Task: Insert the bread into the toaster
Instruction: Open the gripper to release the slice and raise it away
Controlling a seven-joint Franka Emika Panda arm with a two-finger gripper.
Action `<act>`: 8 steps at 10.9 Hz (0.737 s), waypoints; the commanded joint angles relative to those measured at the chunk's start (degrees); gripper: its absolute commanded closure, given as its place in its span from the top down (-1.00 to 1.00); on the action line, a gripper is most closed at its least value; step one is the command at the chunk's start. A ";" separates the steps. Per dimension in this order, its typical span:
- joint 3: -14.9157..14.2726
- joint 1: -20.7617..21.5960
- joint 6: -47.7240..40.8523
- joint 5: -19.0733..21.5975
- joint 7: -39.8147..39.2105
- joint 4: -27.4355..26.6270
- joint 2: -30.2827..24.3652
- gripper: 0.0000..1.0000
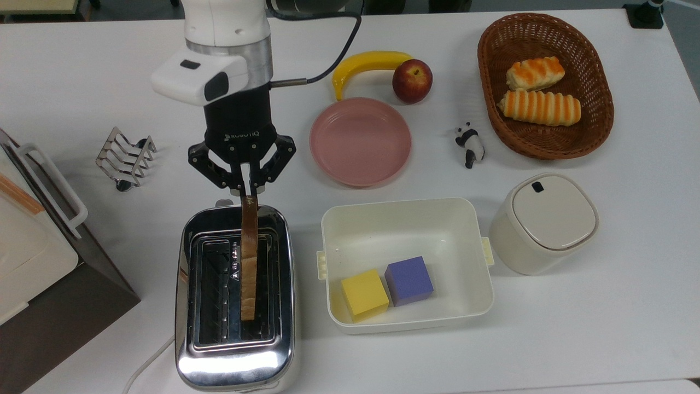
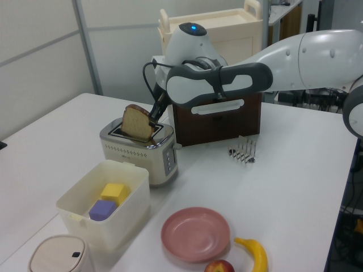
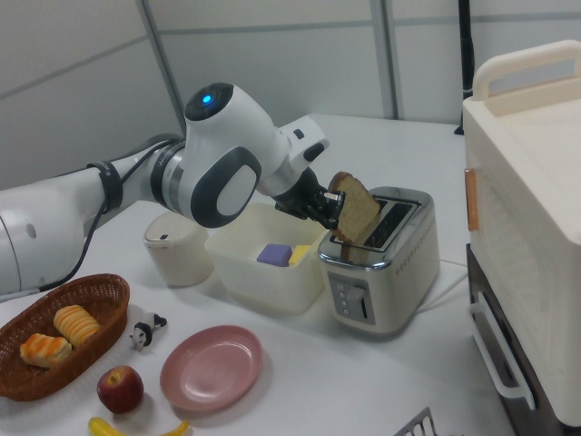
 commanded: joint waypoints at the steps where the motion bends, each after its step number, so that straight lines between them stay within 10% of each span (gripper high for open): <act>1: -0.37 0.21 1.30 0.77 -1.69 -0.44 -0.02 -0.41; 3: -0.45 0.21 1.22 0.95 -1.08 -0.70 -1.15 0.45; 6: -0.37 0.82 0.25 0.33 -0.99 -3.24 -3.26 1.00; 8: -0.37 0.83 -5.34 0.16 -0.55 -4.22 -5.54 1.00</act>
